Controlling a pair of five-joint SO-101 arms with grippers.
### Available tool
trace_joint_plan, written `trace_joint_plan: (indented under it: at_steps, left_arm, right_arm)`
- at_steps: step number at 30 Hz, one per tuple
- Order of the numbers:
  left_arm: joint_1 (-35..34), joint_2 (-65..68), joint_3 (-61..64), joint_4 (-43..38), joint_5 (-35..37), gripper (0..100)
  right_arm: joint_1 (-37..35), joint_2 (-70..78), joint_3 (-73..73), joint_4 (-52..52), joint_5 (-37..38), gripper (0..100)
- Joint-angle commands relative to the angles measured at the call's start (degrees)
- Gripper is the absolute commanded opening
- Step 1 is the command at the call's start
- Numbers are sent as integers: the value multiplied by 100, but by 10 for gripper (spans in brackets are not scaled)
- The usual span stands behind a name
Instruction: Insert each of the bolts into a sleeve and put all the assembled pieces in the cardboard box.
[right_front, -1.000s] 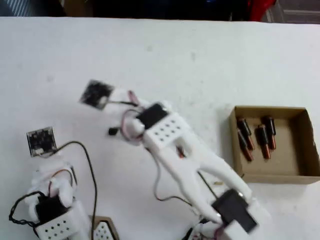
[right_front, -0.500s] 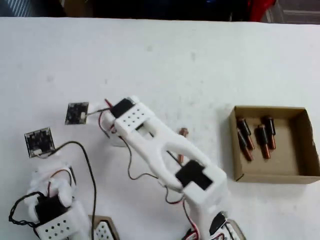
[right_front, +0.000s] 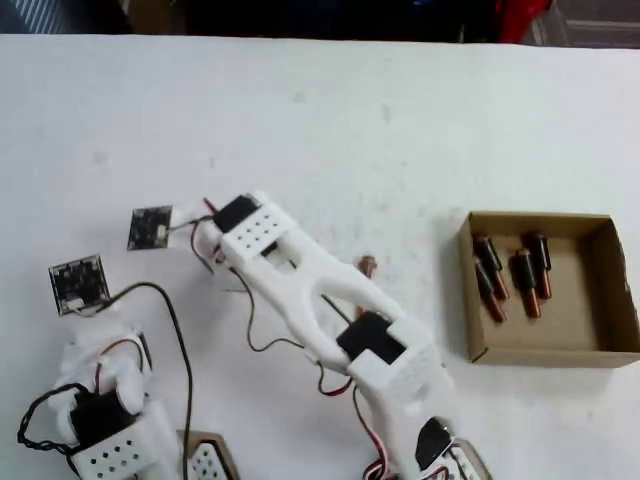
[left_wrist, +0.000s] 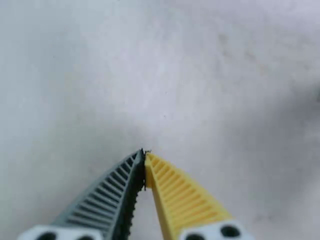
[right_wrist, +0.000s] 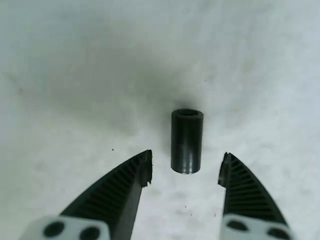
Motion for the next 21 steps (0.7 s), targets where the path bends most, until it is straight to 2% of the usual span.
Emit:
trace_joint_plan:
  at_steps: [1,11,21]
  left_arm:
    - [-22,-57,-308,44,-62,22]
    - [4,-57,-308,35,-62,22]
    - [4,-57,-299,35,-62,22]
  right_arm:
    - [-48,-75,-273,22,70,204]
    - [-48,84,-308,4,70,204]
    - [-119,374,-308,-453,79,202]
